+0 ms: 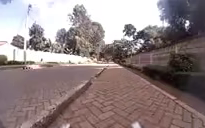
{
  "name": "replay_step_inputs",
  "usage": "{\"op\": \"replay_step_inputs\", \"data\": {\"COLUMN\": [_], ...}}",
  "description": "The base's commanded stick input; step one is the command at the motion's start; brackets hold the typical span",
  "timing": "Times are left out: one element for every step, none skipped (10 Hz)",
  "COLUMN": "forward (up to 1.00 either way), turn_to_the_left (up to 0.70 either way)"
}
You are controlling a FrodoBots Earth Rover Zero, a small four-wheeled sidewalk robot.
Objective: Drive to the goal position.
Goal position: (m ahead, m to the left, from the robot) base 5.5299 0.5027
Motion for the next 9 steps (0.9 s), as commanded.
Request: {"op": "replay_step_inputs", "data": {"forward": [0.7, 0.7, 0.7, 0.7, 0.7, 0.7, 0.7, 0.7, 0.7], "turn_to_the_left": [0.0, 0.0, 0.0, 0.0, 0.0, 0.0, 0.0, 0.0, 0.0]}}
